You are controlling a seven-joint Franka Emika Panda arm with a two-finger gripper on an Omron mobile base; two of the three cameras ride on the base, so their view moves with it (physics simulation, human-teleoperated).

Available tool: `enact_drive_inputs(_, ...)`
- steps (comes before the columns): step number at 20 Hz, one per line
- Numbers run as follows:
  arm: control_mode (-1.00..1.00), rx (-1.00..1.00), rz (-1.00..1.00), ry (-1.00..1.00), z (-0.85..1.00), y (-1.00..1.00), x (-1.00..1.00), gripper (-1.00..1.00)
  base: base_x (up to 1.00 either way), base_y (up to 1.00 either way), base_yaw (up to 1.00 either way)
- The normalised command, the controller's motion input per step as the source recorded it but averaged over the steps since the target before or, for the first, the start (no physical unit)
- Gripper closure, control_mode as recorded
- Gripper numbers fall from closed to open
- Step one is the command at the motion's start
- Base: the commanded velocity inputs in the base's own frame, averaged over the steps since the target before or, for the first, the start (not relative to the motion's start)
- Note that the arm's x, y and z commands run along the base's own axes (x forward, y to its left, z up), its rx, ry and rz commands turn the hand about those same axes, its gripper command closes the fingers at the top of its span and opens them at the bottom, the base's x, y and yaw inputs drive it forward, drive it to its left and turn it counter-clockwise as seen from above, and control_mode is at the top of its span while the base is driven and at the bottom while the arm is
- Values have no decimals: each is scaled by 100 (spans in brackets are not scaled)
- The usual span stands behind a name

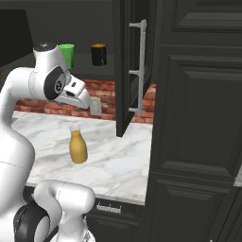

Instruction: There is a tray on the dining counter. Grab the cup, mug, and pitcher and place them on the tray. The pitcher may be placed next to the tray if it cannot fit the tray.

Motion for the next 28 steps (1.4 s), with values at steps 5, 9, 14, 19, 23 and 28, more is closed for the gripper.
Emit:
enact_drive_inputs(5, -100, 9, -32, -6, 28, 10, -4, -100, 0, 0, 0)
enact_drive_inputs(9, -100, 17, -19, -18, 35, 10, 0, -100, 0, 0, 0)
enact_drive_inputs(14, -100, 29, -2, -15, 31, 4, 16, -100, 0, 0, 0)
enact_drive_inputs(19, -100, 28, 0, -10, 35, 2, 17, -100, 0, 0, 0)
enact_drive_inputs(23, -100, 22, -3, -2, 45, 0, 6, -100, 0, 0, 0)
enact_drive_inputs(28, -100, 16, -10, 0, 44, 0, 0, -100, 0, 0, 0)
